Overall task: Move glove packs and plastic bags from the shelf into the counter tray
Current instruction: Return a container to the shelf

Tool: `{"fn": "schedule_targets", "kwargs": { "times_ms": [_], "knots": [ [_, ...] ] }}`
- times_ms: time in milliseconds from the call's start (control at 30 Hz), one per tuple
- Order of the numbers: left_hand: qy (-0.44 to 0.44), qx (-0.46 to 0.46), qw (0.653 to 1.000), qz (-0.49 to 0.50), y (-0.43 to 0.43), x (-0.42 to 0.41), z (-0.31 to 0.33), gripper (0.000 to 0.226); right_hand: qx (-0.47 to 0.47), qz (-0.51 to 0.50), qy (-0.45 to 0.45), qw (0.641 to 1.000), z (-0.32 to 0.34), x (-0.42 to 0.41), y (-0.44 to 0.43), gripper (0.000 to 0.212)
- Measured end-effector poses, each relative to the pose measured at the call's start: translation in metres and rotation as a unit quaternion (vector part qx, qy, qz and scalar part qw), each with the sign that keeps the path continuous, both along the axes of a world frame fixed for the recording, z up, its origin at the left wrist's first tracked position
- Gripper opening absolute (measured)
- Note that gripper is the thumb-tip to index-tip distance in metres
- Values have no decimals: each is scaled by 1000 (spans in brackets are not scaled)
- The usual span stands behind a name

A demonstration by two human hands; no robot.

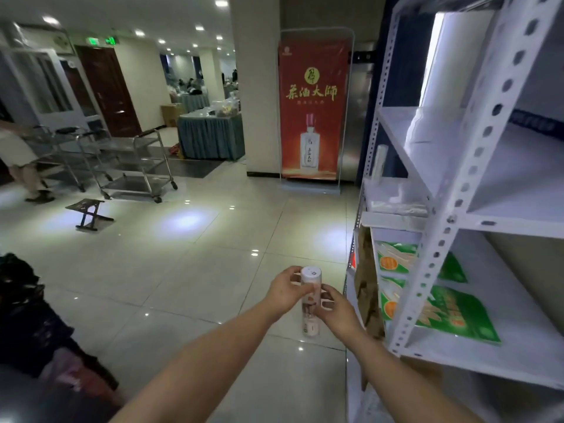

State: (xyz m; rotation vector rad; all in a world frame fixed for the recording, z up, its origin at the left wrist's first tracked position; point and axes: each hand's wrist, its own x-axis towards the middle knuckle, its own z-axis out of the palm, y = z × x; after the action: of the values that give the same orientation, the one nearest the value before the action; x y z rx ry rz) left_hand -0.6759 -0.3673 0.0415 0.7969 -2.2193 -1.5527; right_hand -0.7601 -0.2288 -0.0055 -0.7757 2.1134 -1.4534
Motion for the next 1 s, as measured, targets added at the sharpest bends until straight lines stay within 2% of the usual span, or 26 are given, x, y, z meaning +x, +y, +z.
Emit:
{"fn": "schedule_targets", "kwargs": {
  "times_ms": [200, 333, 467, 633, 833, 1000],
  "knots": [
    [9, 9, 1000, 4, -57, -70, 0, 45, -15, -28, 19, 999, -1, -67, -68, 45],
    [9, 12, 1000, -28, -100, -121, -7, 47, -15, -54, 11, 998, -4, -109, -112, 44],
    [13, 37, 996, -75, -149, -175, -5, 41, -16, -130, 14, 991, -7, -162, -149, 44],
    [10, 32, 996, -78, -215, -252, -2, 32, -3, -206, 30, 978, 12, -243, -191, 55],
    [-30, -78, 984, -159, -285, -344, 9, 26, -7, -289, 36, 957, 58, -329, -229, 49],
    [-13, -135, 967, -217, -314, -414, 13, 23, -21, -359, 68, 931, 83, -381, -235, 49]
  ]
}}
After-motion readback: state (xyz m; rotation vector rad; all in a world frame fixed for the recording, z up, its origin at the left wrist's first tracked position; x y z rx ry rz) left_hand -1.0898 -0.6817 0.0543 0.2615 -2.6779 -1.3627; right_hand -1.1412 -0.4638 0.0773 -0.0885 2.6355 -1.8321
